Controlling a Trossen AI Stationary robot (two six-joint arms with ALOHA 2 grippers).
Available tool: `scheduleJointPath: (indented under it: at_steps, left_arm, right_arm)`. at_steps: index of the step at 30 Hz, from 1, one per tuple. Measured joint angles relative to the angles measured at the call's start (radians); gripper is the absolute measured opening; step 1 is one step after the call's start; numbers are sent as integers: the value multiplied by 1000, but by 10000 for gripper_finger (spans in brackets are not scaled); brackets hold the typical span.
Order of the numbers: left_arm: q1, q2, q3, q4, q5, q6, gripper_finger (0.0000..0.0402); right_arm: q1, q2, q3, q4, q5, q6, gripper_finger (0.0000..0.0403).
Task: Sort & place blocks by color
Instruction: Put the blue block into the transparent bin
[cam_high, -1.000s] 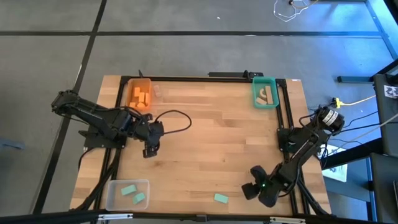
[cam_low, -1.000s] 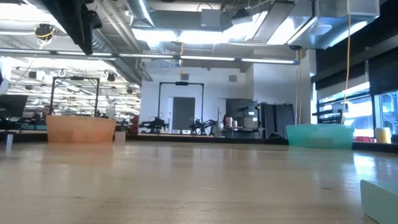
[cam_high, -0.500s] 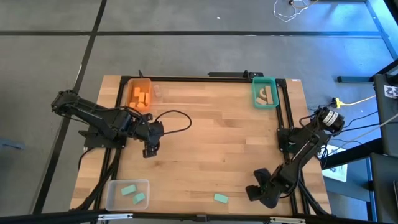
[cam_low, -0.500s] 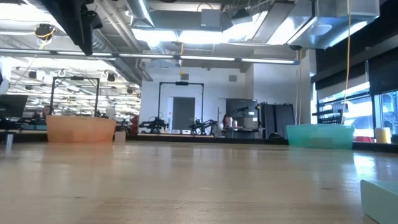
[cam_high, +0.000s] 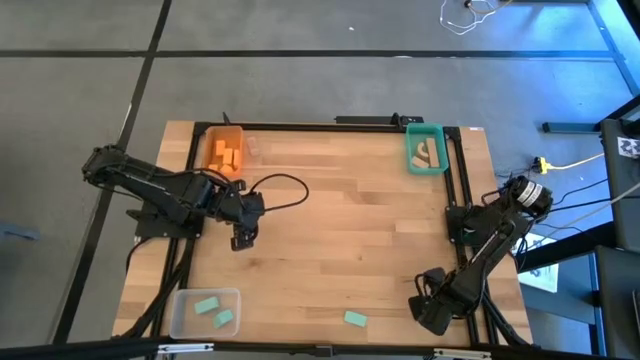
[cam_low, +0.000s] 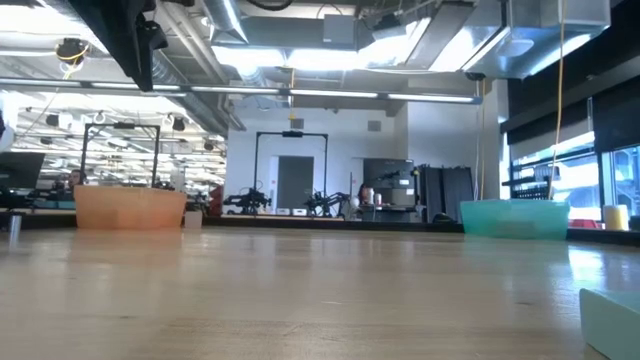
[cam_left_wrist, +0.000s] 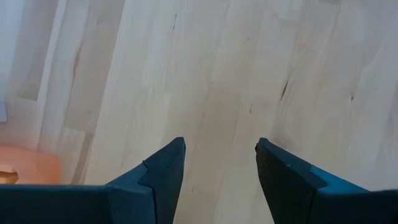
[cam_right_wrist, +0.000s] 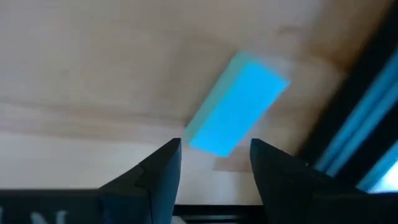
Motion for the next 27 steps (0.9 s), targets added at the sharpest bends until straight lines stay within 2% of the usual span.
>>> scheduleJointPath:
  at_steps: [3, 8, 14, 22, 27]
  left_arm:
    - [0, 0, 0, 0, 0, 7, 188]
    - [0, 0, 0, 0, 0, 20, 188]
    - [0, 0, 0, 0, 3, 21, 188]
    - [-1, 0, 0, 0, 24, 26, 188]
    - [0, 0, -1, 2, 24, 53, 188]
  right_arm:
    - [0, 40, -13, 85, -3, 0, 193]
    - [0, 86, -12, 128, -30, -12, 193]
    - [-23, 91, 0, 152, 31, -86, 193]
    - [-134, 96, 44, 181, 209, -348, 193]
    - [-236, 98, 65, 204, 374, -520, 193]
